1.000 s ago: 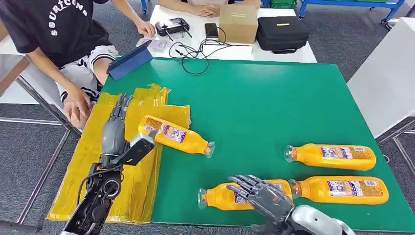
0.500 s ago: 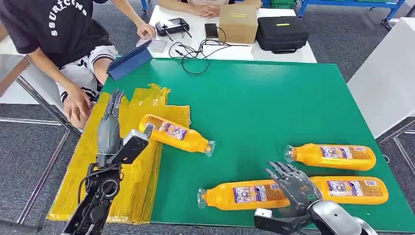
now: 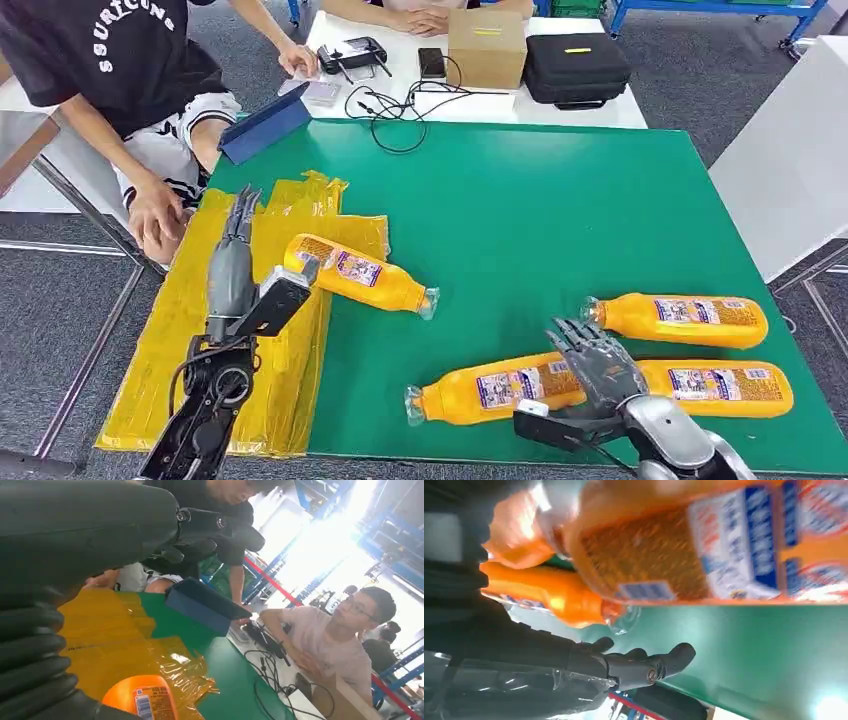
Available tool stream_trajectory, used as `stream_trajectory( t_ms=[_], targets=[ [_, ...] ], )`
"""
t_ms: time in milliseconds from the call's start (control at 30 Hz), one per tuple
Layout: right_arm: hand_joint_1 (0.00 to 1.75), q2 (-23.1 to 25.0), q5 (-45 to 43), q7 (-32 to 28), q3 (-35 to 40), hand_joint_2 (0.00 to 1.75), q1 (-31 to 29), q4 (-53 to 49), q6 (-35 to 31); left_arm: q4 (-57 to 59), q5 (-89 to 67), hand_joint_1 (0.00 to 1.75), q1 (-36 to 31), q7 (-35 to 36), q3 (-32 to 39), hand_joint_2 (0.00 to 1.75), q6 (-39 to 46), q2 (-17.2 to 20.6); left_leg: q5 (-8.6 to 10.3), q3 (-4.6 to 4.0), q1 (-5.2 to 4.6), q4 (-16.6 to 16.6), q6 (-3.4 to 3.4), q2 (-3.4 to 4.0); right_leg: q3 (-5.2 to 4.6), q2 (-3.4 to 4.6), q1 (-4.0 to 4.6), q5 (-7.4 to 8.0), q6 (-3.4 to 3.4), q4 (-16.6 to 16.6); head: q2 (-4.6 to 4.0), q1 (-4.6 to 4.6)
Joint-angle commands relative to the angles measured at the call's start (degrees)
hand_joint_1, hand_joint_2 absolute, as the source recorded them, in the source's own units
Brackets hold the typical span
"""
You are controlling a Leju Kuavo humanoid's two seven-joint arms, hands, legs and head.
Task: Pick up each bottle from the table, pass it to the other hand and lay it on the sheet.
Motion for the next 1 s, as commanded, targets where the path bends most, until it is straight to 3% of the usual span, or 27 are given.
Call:
stream_trajectory(
  t_ms=[33,867,900,933,1000],
  targets=[
    [0.0,6.79,0.99,-1.44,1.99,1.75,-4.44,8.03,0.02,3.5,-0.5,0.0,-2.13,0.48,0.71,1.75,-0.74,-0.69,-0.12,0.4,0.1,-0.15,-0.16,0.19,0.4,0.12,0.1,-0.04,-0.07,-0.23,0.0,0.0],
    [0.0,8.53,2.36,-3.63,6.81,1.75,-7.54,13.76,1.71,4.21,0.33,0.0,-2.6,0.4,0.01,1.75,-0.75,-1.52,-0.11,0.32,0.09,-0.09,-0.13,0.16,0.33,0.08,0.1,-0.04,-0.05,-0.16,0.0,0.02],
    [0.54,8.29,2.12,-3.86,6.75,1.75,-7.74,14.0,1.96,4.19,0.35,0.0,-2.63,0.39,0.0,1.75,-0.82,-1.48,-0.06,0.22,0.06,-0.09,-0.1,0.13,0.22,0.04,0.07,-0.02,-0.04,-0.12,0.0,0.0],
    [1.71,8.0,1.9,-4.05,6.8,1.75,-7.97,14.36,2.16,4.11,0.43,0.0,-2.68,0.39,0.0,1.75,-0.86,-1.51,-0.09,0.33,0.09,-0.11,-0.14,0.17,0.33,0.05,0.09,-0.04,-0.06,-0.17,0.0,0.02],
    [1.75,7.48,1.39,-4.54,6.86,1.75,-8.24,14.93,2.49,3.87,0.54,0.0,-2.73,0.42,-0.06,1.75,-1.05,-1.52,-0.04,0.18,0.04,-0.07,-0.09,0.13,0.16,0.03,0.05,-0.02,-0.04,-0.09,0.0,0.0]
  ],
)
